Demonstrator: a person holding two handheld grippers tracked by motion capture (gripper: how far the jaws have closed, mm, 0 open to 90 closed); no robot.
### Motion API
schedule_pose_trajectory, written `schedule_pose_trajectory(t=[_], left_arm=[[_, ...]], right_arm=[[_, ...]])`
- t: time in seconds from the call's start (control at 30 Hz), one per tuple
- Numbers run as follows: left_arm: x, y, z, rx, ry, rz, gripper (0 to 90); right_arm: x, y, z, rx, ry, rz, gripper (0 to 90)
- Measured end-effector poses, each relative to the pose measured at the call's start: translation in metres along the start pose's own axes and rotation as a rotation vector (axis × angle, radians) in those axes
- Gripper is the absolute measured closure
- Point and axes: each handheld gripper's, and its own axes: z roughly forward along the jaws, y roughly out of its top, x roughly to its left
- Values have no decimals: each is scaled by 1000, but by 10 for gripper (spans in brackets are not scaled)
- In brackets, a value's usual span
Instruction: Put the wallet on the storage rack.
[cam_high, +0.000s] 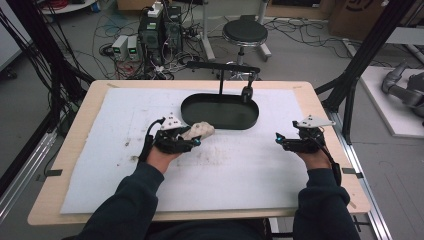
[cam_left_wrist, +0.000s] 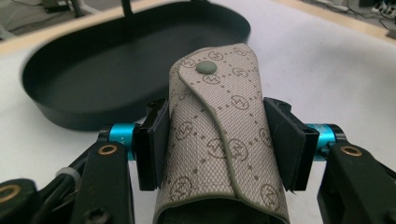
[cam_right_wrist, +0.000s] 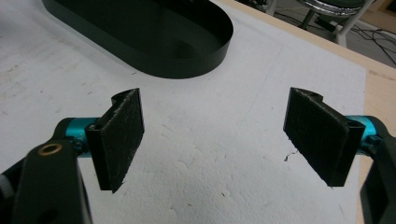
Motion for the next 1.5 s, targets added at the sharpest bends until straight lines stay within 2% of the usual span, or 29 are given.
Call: schedule_pose_trajectory(t=[0.27,0.3,0.6,0.7,0.9,0.93,1.0,1.03,1.1,1.13,1.3,1.5], left_arm=[[29,33,9,-29,16,-4,440],[32,37,12,-22,17,4,440],[48,59,48,-10,44,40,440],[53,59,62,-16,48,36,441],[60,60,86,1,64,34,466],[61,59,90,7,61,27,478],[63,54,101,46,72,40,494],[64,52,104,35,77,38,497],[68,54,106,6,81,-2,507],[68,56,106,5,87,-3,507],[63,57,111,20,84,31,510],[59,55,109,56,95,40,510]], right_arm=[[0,0,1,-1,4,-2,208],[0,0,1,0,5,0,208],[-2,0,1,-13,12,10,208],[-2,1,1,-12,16,15,208],[-2,0,4,-7,22,18,208],[-2,0,4,-6,23,20,208],[-2,0,4,-1,25,21,208],[-2,0,5,-1,25,18,208],[-2,0,4,-7,27,19,208],[-2,0,4,-7,27,19,208],[-3,-1,1,-11,28,25,208],[-3,-2,0,-12,29,27,207]])
